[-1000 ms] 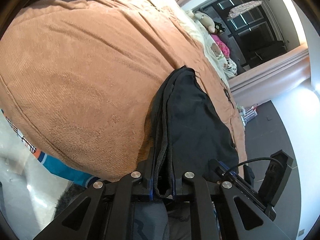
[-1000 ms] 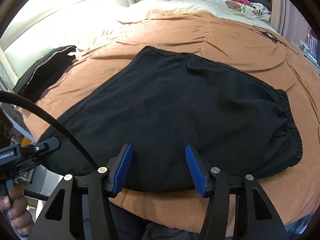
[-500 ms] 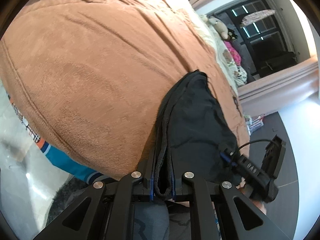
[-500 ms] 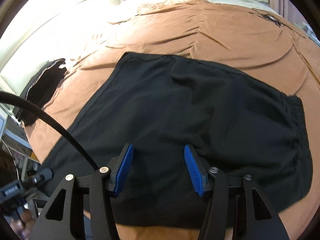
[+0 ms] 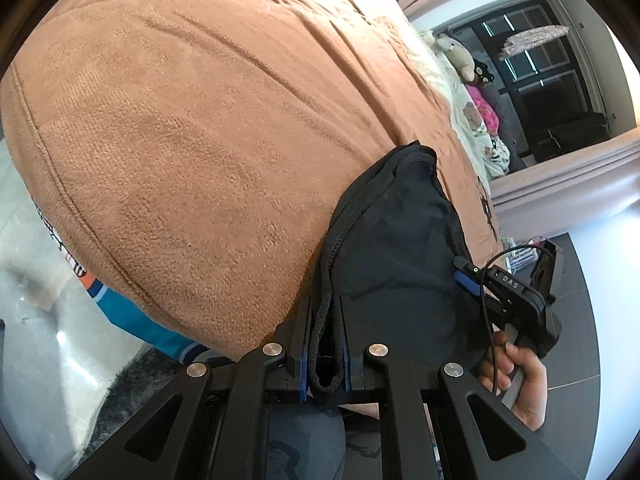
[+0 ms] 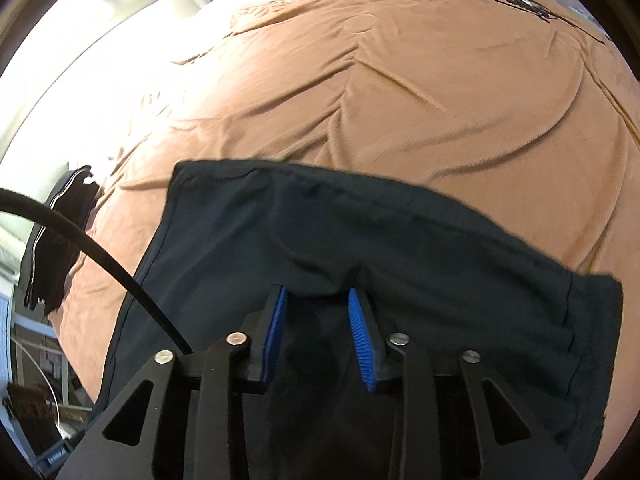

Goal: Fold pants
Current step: 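Grasp the pants waistband with the right tool while the left tool holds the edge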

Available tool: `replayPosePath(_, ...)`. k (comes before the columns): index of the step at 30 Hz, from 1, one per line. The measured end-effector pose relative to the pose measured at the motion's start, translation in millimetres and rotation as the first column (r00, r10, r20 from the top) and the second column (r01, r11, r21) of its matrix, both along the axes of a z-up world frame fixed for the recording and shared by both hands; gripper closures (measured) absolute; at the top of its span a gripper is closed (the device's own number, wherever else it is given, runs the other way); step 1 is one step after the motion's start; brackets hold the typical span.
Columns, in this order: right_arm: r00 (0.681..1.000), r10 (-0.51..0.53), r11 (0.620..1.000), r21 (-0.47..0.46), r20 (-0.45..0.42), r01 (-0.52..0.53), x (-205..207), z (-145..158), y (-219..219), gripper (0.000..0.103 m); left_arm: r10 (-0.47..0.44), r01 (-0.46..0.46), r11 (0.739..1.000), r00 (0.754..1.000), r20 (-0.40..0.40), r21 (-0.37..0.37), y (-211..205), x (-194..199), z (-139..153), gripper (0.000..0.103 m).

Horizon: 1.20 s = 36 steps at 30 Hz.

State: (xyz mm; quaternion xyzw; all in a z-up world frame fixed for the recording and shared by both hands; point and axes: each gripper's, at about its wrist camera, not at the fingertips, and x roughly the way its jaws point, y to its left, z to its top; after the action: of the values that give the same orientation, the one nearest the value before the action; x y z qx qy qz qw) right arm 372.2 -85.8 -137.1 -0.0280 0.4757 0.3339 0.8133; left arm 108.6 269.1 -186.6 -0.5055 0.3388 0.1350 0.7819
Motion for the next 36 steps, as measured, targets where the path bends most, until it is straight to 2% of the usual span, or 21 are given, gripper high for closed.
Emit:
replayPosePath(4,1.0,-0.024,1.0,-0.018,0.004,0.024,11.2,1.9,3.4,0.086,0.002,-0.002,1.0,1.0,0.002,-0.006,1.7,1.0,-1.2,0.091)
replayPosePath(11,0.999,-0.047,0.998,-0.043,0.018,0.048,11.3,1.3,7.2,0.087,0.002,-0.002,1.0,1.0,0.013,-0.008,2.2,-0.6,0.1,0.092)
replayPosePath(25,0.999,0.037,0.999,-0.008,0.024,-0.037,-67.1,2.3,-15.7,0.087,-0.027,0.027,1.0,0.997,0.077,0.003,3.9,-5.5,16.5,0.093)
replayPosePath(30,0.998,0.058,0.998,-0.006,0.034,-0.058,-89.0,0.8,-27.1,0.087,-0.04,0.039,0.999,0.993,0.113,0.014,-0.1,-3.6,30.4,0.094)
replayPosePath(36,0.998,0.061,0.998,0.023,-0.01,-0.06,-102.9,-8.3,-36.9,0.087,-0.079,0.073,0.996,0.985,0.153,0.041,-7.6,4.8,53.6,0.094)
